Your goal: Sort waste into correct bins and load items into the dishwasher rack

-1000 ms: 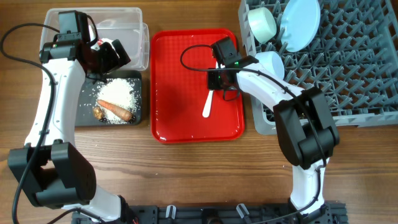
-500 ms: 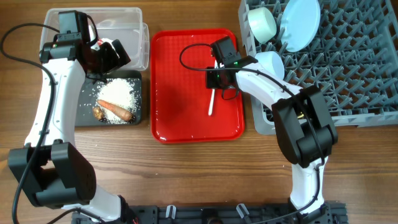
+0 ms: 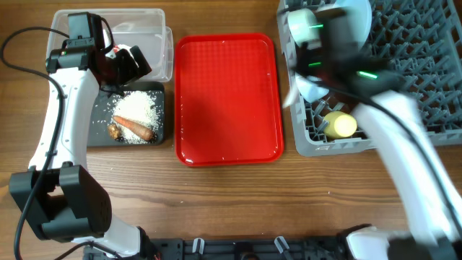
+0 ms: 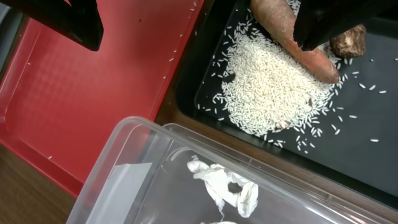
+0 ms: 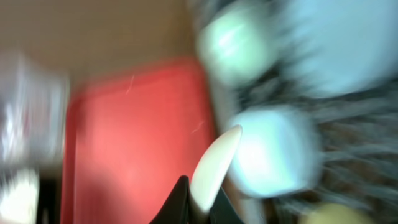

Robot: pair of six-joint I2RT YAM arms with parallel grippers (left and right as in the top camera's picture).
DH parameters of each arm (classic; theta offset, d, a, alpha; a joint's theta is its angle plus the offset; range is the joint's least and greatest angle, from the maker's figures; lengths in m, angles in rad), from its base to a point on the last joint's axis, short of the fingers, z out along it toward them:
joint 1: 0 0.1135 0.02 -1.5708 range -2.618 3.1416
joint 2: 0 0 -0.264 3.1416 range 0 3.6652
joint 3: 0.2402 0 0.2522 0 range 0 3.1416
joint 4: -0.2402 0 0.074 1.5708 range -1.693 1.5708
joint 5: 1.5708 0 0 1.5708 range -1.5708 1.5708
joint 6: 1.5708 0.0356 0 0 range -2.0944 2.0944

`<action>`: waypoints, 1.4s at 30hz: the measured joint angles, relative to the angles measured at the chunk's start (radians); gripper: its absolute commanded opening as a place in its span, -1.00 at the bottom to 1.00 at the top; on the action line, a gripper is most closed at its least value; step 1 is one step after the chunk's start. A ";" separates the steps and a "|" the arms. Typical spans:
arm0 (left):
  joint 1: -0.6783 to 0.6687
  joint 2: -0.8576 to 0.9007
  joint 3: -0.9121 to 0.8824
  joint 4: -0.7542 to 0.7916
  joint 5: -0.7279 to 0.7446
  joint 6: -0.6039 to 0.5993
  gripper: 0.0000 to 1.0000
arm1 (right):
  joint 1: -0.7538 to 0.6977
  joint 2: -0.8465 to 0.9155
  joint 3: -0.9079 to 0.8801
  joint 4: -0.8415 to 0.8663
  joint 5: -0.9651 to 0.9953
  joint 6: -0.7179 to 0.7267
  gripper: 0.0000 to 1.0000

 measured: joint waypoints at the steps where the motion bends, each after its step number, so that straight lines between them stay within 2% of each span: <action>1: 0.000 0.000 0.000 0.000 0.000 0.000 1.00 | -0.030 -0.035 0.010 -0.025 0.051 0.036 -0.91; 4: 0.000 0.000 0.000 0.000 0.000 0.000 1.00 | -0.149 -0.061 0.010 -0.161 0.282 0.241 -0.91; 10: 0.000 0.000 0.000 0.000 0.000 0.000 1.00 | -0.309 0.076 -0.156 -0.085 0.426 0.519 -0.91; 17: 0.000 0.000 0.000 0.000 0.000 0.000 1.00 | -0.340 0.239 -0.212 0.110 0.435 0.627 -0.90; 18: 0.000 0.000 0.000 0.000 0.000 0.000 1.00 | -0.340 0.253 -0.212 0.129 0.431 0.629 -0.58; 19: 0.000 0.000 0.000 0.000 0.000 0.000 1.00 | -0.340 0.262 -0.214 0.145 0.423 0.629 -0.04; 20: 0.000 0.000 0.000 0.000 0.000 0.000 1.00 | -0.340 0.263 -0.214 0.154 0.417 0.625 0.59; 21: 0.000 0.000 0.000 0.000 0.000 0.000 1.00 | -0.340 0.263 -0.214 0.161 0.412 0.619 0.93; 22: 0.000 0.000 0.000 0.000 0.000 0.000 1.00 | -0.340 0.263 -0.214 0.166 0.412 0.612 1.00; 29: 0.000 0.000 0.000 0.000 0.000 0.000 1.00 | -0.340 0.204 -0.217 0.134 0.327 0.389 0.99; 33: 0.000 0.000 0.000 0.000 0.000 0.000 1.00 | -0.340 -0.038 -0.216 0.093 0.182 0.174 0.99; 36: 0.000 0.000 0.000 0.000 0.000 0.000 1.00 | -0.340 -0.282 -0.191 0.070 0.029 0.038 0.99; 39: 0.000 0.000 0.000 0.000 0.000 0.000 1.00 | -0.340 -0.451 -0.177 0.061 -0.050 -0.018 0.99; 42: 0.000 0.000 0.000 0.000 0.000 0.000 1.00 | -0.340 -0.542 -0.175 -0.045 -0.083 -0.043 0.99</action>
